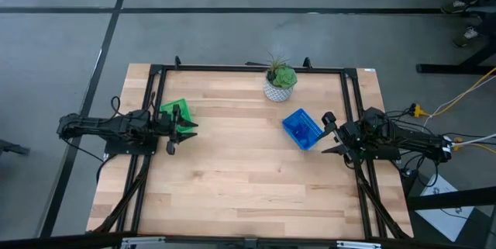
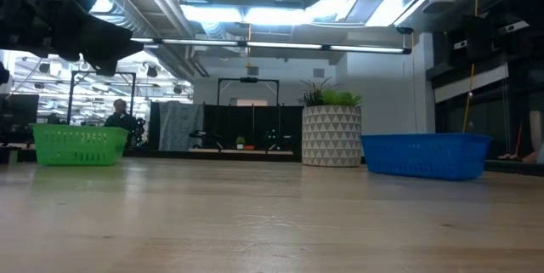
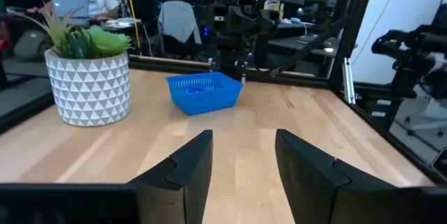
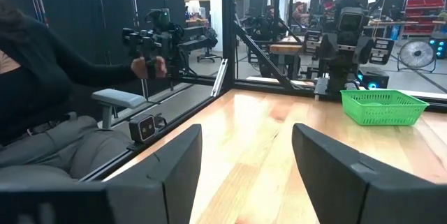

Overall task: Sort spring keychains
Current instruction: Return to Home Position

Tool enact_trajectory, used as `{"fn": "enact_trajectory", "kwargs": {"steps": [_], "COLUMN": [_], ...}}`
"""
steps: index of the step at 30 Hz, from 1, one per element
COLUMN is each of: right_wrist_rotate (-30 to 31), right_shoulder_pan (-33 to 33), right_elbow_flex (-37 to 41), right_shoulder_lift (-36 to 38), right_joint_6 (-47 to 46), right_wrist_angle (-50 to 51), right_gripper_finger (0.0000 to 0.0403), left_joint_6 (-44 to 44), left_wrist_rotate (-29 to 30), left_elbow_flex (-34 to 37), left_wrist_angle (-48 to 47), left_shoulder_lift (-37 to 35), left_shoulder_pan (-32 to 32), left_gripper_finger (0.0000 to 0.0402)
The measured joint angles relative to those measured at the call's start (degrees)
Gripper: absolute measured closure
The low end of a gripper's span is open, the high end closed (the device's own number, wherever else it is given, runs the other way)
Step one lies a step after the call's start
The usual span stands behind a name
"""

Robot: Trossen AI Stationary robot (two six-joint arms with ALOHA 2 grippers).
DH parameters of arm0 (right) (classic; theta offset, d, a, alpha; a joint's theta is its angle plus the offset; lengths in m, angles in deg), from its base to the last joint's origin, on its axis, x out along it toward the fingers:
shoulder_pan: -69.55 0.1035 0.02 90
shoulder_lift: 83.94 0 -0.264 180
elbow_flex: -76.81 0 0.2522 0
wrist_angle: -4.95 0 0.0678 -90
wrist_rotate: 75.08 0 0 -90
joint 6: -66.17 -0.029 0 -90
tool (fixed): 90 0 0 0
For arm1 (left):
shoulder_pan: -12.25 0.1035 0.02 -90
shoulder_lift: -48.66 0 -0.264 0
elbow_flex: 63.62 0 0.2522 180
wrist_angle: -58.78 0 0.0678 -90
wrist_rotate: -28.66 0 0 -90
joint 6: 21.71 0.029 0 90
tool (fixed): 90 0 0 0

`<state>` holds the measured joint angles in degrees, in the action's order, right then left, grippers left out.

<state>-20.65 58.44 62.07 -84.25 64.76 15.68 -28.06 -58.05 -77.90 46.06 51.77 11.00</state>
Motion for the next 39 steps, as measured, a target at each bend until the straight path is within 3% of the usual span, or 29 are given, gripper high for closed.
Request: {"fn": "enact_trajectory", "kwargs": {"steps": [39], "right_wrist_rotate": [0.0], "right_shoulder_pan": [0.0], "right_elbow_flex": [0.0], "right_shoulder_lift": [0.0], "right_joint_6": [0.0], "right_wrist_angle": [0.0], "right_gripper_finger": [0.0182], "left_joint_6": [-1.4], "left_wrist_rotate": [0.1], "left_elbow_flex": [0.0], "left_wrist_angle": [0.4], "left_shoulder_lift": [0.0], "left_shoulder_pan": [0.0], "left_gripper_finger": [0.0247]}}
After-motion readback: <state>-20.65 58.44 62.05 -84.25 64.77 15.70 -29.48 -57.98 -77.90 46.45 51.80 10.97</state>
